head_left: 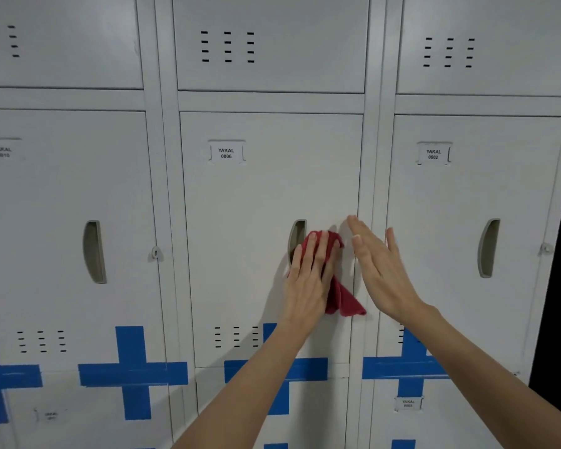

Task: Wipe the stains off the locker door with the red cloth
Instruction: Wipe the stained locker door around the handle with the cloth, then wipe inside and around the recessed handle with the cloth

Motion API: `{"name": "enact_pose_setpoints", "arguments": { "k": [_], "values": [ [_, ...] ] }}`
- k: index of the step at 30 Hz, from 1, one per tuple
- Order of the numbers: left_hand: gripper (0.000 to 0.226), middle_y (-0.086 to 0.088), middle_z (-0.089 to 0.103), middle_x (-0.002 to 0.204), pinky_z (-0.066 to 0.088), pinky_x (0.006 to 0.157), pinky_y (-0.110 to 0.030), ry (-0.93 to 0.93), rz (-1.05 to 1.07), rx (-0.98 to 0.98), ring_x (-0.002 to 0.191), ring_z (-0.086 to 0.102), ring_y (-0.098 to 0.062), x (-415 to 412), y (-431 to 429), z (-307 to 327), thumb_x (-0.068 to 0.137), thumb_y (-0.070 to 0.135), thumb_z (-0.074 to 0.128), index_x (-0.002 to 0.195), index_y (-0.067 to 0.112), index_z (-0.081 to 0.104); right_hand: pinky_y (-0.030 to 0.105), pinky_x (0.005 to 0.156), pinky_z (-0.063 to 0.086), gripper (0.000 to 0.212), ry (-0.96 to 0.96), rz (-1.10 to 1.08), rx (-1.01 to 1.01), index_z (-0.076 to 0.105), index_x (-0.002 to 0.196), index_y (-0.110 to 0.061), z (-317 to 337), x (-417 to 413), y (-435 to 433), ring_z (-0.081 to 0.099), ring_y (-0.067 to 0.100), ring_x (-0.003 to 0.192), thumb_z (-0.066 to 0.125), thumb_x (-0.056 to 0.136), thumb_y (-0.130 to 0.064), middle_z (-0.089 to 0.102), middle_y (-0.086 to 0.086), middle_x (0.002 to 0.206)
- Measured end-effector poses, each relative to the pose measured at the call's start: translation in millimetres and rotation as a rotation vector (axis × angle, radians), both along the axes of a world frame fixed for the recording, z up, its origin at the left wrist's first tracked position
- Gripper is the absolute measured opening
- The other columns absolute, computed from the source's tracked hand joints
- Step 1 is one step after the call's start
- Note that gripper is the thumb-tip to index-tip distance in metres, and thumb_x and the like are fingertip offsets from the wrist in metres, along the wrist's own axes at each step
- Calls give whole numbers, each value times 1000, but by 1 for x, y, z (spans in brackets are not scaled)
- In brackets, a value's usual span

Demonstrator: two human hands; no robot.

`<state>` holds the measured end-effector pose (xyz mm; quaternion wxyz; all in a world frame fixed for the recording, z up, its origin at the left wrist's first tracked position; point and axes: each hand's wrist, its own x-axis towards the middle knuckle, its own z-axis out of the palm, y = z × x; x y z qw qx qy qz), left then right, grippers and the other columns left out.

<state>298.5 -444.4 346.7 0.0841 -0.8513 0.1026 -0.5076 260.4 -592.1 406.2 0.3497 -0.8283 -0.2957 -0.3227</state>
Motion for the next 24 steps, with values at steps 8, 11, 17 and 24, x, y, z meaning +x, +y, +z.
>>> {"name": "enact_pose_setpoints", "arguments": {
  "k": [8, 11, 17, 24],
  "values": [
    [97, -15, 22, 157, 7, 118, -45, -54, 40, -119, 146, 16, -33, 3, -17, 40, 77, 47, 67, 151, 7, 18, 33, 117, -12, 65, -18, -19, -34, 17, 150, -27, -2, 2, 3, 4, -10, 140, 5, 93, -57, 17, -11, 157],
    [80, -14, 26, 156, 16, 117, -44, -126, 23, -111, 145, 22, -31, 3, -17, 27, 86, 28, 63, 149, 5, 20, 35, 117, -11, 65, -16, -32, -49, 17, 150, -27, -6, 3, 1, 3, -10, 140, 5, 94, -57, 16, -11, 157],
    [73, -13, 43, 147, 35, 110, -43, -80, -22, -7, 137, 40, -28, -3, -5, -6, 75, 22, 75, 139, 3, 45, 36, 118, -10, 67, 1, -52, -50, 17, 150, -27, -11, 2, -1, 5, -7, 141, 4, 92, -59, 16, -11, 157],
    [70, -1, 65, 124, 50, 76, -30, 46, -235, -39, 102, 62, -18, -31, 17, -10, 57, 6, 82, 124, 12, 63, 27, 107, 23, 50, 51, -71, 160, 47, 138, -22, -21, -14, 14, 39, 9, 129, 22, 100, -45, 50, -8, 136]
  ]
}}
